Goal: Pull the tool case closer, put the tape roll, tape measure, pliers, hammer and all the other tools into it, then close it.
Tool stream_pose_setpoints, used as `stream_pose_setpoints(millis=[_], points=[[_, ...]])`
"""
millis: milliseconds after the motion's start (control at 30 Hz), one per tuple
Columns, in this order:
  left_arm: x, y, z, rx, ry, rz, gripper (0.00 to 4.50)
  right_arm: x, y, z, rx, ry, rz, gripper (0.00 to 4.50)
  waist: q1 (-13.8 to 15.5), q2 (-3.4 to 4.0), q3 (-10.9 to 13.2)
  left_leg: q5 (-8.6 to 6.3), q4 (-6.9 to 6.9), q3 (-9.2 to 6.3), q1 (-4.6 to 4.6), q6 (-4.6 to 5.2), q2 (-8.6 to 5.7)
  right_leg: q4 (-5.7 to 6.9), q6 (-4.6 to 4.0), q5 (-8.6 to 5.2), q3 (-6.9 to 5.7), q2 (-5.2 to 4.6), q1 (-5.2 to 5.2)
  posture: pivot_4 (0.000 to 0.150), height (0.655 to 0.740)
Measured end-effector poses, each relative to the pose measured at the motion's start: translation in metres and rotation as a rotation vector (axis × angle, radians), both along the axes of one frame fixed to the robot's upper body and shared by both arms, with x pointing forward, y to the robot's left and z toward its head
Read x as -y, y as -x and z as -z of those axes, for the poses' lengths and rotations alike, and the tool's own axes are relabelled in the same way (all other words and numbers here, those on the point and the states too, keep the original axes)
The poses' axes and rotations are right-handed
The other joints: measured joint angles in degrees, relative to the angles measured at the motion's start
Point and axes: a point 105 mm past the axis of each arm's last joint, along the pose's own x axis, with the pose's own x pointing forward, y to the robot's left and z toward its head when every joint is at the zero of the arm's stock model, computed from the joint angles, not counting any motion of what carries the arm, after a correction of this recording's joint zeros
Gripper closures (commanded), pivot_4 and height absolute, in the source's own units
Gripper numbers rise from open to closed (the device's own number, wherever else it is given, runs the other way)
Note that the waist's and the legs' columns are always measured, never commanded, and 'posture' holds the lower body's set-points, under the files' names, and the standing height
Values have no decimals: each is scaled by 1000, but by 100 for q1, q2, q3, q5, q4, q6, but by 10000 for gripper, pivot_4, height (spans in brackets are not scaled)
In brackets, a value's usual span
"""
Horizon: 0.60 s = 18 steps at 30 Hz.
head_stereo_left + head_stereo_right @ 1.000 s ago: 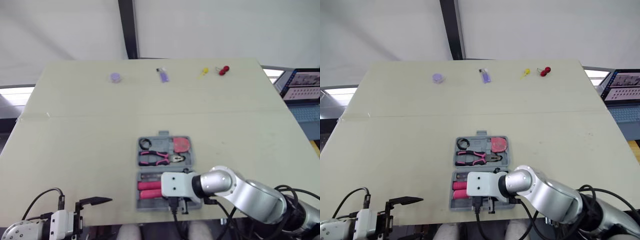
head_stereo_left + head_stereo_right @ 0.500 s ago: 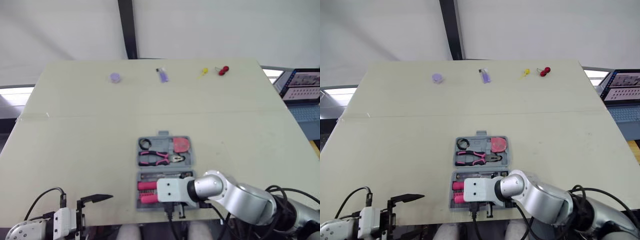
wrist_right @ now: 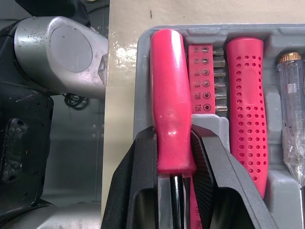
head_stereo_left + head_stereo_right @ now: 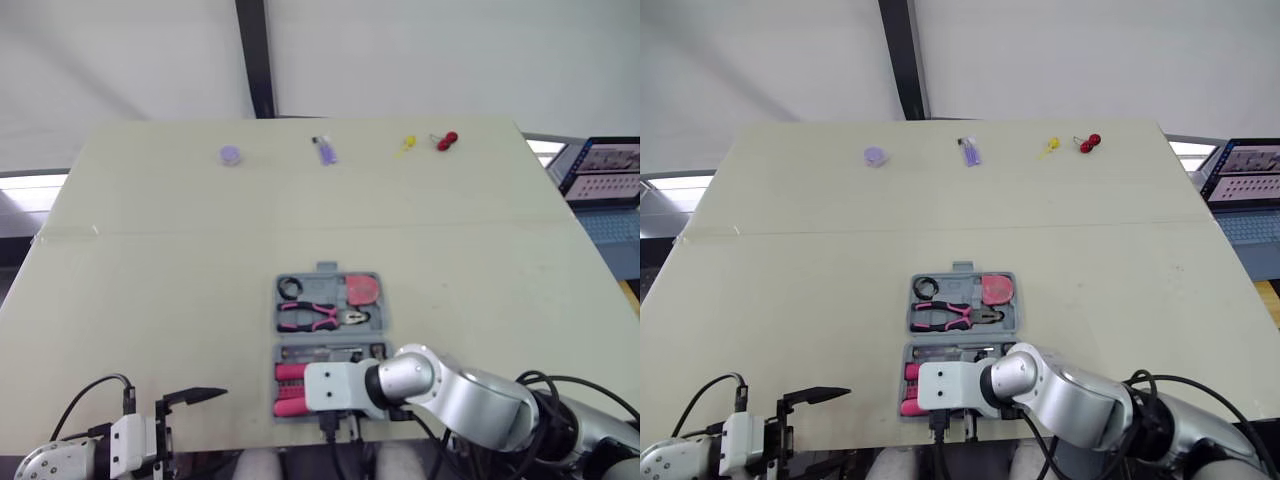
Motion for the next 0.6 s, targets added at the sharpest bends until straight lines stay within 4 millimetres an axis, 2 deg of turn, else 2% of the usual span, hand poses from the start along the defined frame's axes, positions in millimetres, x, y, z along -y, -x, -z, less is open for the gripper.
stream_pose_setpoints(millis=[467,533,567,600], points=[[1,-1,1,-1,-2,-7,0,-3,-3,6,-9,20,17,40697,-39,0,-1,0,-3,0,1,0,0,1,0,0,-2,0,-1,1500,7400],[1,-1,1,-1,-3,-6,0,-4,-3,6,-11,19,16,30056,-52,0,-1,0,-3,-1,1,0,0,1,0,0,-2,0,-1,1500,7400],[1,-1,1,-2,-4,-6,0,-4,-3,6,-14,18,15,26918,-59,0,-1,0,-4,-1,1,0,0,1,0,0,-2,0,-1,1500,7400],[1,-1,1,-2,-5,-6,0,-6,-2,5,-21,9,15,21253,-71,0,-1,0,-4,-1,1,0,0,1,0,0,-2,0,0,1500,7400]])
